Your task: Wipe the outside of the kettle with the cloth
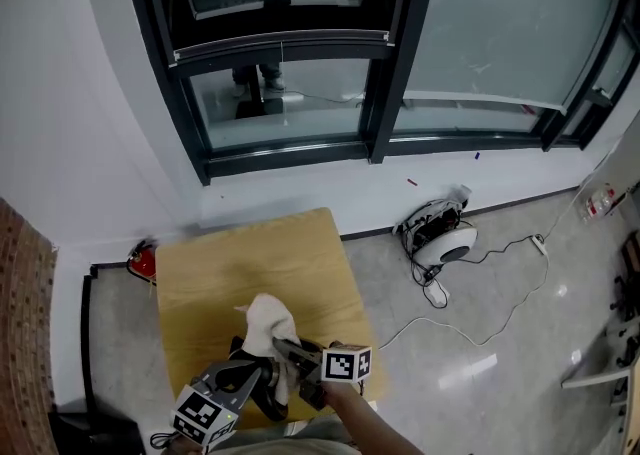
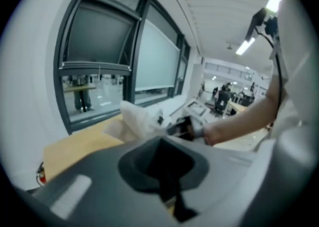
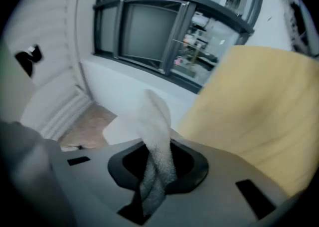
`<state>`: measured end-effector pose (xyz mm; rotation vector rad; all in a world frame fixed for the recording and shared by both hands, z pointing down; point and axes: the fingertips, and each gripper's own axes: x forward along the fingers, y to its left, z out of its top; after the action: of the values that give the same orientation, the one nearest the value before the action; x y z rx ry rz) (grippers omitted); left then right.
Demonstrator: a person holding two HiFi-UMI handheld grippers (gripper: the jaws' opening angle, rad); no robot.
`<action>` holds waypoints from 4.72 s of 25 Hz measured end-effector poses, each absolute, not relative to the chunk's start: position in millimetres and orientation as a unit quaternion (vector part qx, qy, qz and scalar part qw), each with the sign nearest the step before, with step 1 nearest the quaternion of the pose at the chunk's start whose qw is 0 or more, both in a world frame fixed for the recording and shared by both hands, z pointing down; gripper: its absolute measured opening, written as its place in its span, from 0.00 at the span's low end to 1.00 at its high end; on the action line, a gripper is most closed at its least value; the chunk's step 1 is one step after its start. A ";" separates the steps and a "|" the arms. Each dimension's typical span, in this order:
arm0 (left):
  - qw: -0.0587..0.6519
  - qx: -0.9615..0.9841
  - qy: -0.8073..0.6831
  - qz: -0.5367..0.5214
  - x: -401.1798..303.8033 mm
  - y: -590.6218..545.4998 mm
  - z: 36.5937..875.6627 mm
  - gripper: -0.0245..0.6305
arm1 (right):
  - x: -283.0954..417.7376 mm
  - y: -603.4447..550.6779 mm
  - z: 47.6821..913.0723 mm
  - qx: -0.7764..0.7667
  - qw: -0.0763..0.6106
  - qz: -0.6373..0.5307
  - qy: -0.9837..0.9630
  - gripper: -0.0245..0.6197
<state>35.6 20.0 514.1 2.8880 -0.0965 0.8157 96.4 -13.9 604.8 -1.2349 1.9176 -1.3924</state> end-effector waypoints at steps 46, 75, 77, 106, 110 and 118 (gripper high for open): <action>0.042 0.964 -0.048 0.259 34.5 20.9 510.9 0.04 | 13.8 97.8 680.7 -0.415 -0.153 -0.479 0.758 0.14; -0.145 0.866 0.201 0.434 91.9 35.3 548.5 0.04 | -73.3 130.3 575.4 -0.264 -0.116 -0.523 0.802 0.14; -0.096 0.890 0.147 0.421 96.8 18.2 542.1 0.04 | -78.2 139.2 565.4 -0.235 -0.102 -0.515 0.818 0.14; -0.056 0.939 -0.113 0.320 60.7 8.6 522.7 0.02 | 86.7 41.0 616.2 -0.555 -0.299 -0.145 0.762 0.13; -0.056 0.939 -0.115 0.320 60.1 9.6 523.6 0.02 | 89.7 44.6 654.5 -0.528 -0.358 -0.192 0.746 0.13; -0.045 0.940 -0.115 0.318 56.4 7.1 524.1 0.02 | 83.0 51.0 653.7 -0.552 -0.348 -0.185 0.735 0.13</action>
<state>56.4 7.1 524.1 3.0408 -0.3720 1.0280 83.0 51.0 653.7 -2.2685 3.0189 -0.7614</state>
